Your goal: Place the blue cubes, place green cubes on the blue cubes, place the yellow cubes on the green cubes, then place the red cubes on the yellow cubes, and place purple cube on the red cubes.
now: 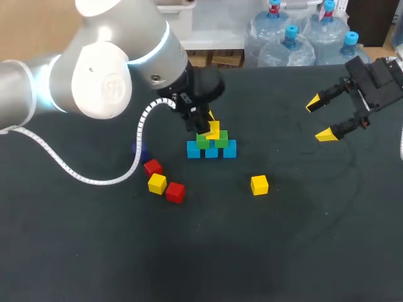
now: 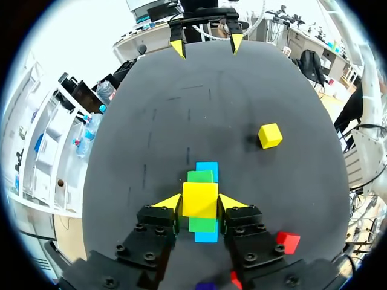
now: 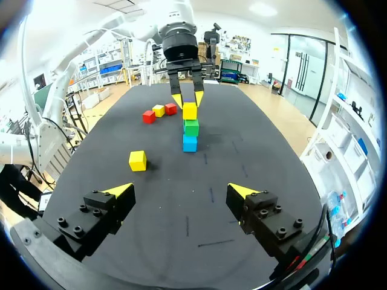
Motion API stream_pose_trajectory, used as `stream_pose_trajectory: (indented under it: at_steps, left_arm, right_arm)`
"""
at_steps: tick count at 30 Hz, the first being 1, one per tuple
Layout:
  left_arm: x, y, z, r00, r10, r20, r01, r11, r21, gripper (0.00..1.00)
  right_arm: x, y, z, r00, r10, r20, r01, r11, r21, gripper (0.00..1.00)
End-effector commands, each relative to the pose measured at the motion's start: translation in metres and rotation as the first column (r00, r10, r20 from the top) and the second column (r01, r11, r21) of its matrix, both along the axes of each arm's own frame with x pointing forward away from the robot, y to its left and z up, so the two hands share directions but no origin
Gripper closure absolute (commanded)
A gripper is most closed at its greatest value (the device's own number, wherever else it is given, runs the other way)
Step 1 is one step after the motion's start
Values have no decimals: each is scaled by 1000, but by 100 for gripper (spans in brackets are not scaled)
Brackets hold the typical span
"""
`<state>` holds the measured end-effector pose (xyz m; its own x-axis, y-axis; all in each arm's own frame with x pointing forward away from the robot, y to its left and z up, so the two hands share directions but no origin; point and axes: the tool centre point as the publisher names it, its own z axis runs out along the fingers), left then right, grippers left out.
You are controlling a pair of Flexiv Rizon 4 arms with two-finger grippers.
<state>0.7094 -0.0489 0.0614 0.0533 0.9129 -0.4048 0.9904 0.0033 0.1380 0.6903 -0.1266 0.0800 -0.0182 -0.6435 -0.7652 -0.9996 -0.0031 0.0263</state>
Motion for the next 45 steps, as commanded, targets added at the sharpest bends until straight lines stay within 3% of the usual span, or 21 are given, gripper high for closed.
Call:
stream_pose_trajectory:
  at_steps: [1,9,36,45]
  left_arm:
    - [2,-1,0,1000,-1,-4,1,1000,5,99]
    - [3,-1,0,1000,-1,-5,1,1000,6,92]
    - [4,0,-2,1000,0,-11,0,1000,8,84]
    - [5,0,-3,1000,0,-12,0,1000,10,75]
  right_arm:
    - [1,0,-1,1000,1,1,-1,1000,1,0]
    - [1,0,-1,1000,1,1,-1,1000,1,0]
    - [1,0,-1,1000,1,1,-1,1000,1,0]
    - [1,0,-1,1000,1,1,-1,1000,1,0]
